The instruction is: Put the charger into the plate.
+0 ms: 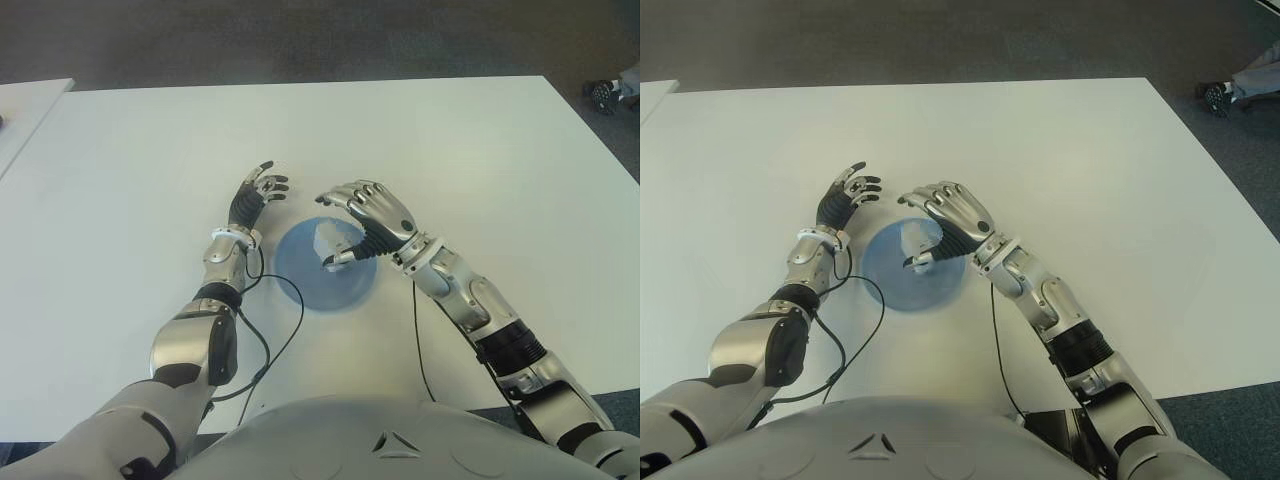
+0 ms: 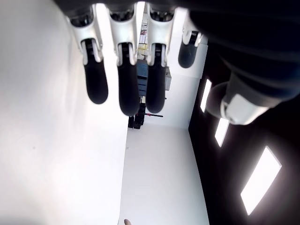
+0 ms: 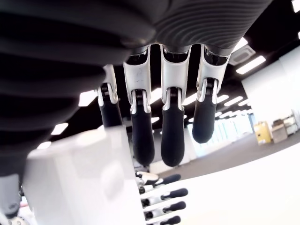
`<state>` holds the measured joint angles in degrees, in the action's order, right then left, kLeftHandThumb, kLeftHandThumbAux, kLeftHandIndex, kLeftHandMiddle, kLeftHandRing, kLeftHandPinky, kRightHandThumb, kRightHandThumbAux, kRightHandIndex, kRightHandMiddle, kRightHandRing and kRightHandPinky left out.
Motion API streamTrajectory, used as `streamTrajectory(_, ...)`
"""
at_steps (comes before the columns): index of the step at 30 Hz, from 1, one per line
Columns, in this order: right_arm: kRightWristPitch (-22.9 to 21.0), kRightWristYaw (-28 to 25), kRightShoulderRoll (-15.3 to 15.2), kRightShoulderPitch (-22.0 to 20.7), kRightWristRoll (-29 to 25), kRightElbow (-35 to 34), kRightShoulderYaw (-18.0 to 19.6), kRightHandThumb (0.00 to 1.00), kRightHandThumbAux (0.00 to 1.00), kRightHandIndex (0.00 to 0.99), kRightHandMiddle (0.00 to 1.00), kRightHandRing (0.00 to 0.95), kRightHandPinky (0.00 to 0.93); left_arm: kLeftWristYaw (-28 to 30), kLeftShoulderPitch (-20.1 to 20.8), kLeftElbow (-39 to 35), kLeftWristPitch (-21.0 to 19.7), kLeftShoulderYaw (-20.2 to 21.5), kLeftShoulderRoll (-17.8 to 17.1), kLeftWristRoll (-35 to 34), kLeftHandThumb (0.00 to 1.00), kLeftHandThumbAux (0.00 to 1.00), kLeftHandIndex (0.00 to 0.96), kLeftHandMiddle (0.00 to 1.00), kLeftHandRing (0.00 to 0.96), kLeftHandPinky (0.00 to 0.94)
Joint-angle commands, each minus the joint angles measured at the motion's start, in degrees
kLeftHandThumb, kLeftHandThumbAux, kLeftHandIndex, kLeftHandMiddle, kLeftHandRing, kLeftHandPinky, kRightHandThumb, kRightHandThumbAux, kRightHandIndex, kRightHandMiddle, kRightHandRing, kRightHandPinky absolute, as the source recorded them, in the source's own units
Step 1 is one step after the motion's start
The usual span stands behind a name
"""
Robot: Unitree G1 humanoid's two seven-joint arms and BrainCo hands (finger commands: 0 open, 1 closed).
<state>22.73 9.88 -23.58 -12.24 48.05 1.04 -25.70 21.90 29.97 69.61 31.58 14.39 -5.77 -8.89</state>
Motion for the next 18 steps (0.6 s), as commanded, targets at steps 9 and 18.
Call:
streamTrajectory(9,0.0,-5.3,-0.5,-1.5,-2.9,1.8,1.1,0.288,0.194,0.001,0.001,0.0,0.0,0.5,-2.6,1.2,-1.8,-0.8,0.0,0.8,0.055,0.568,0.154,0.341,0.357,0.339)
streamTrajectory(18,-0.5,-9.2,-0.6,-2.0,-4.3,2.4,2.1,0.257,0.147,0.0,0.0,0.0,0.0,0.4,-2.5,1.3,-2.7,-1.0,-0.3,0.8,0.062,0.555,0.15,0.316,0.341,0.328)
